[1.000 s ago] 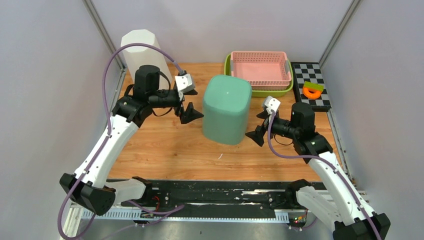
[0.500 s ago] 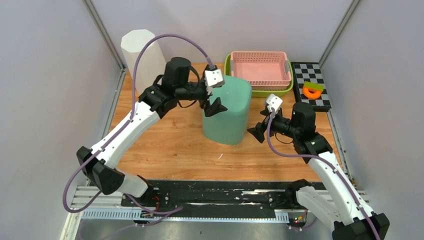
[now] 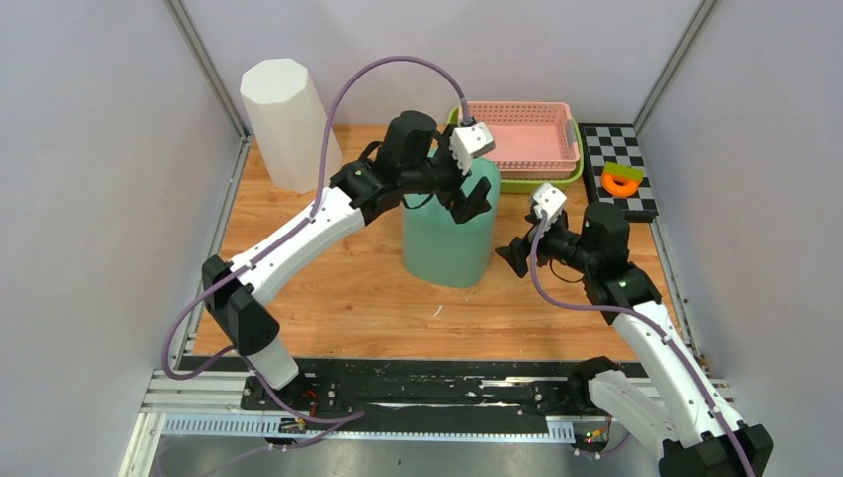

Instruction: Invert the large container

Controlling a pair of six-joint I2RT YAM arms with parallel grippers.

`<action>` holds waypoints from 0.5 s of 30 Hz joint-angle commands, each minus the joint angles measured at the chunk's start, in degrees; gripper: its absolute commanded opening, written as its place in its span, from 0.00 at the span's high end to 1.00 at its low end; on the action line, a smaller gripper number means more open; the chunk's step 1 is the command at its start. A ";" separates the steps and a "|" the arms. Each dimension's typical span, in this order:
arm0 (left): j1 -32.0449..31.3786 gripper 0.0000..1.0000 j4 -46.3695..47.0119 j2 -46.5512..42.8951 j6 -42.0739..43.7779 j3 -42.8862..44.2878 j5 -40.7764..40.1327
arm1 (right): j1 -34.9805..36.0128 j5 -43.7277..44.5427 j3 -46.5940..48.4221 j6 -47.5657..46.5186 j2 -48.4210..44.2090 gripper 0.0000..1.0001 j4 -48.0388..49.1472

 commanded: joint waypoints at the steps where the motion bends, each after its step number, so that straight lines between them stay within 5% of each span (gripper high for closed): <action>1: -2.44 0.00 -0.02 3.33 -3.85 3.97 -6.89 | -1.16 1.40 -0.90 0.80 -0.20 0.00 0.88; 15: -4.51 0.00 -1.55 10.45 -4.34 8.09 -17.14 | -1.52 1.16 -0.86 0.96 -0.52 0.00 0.76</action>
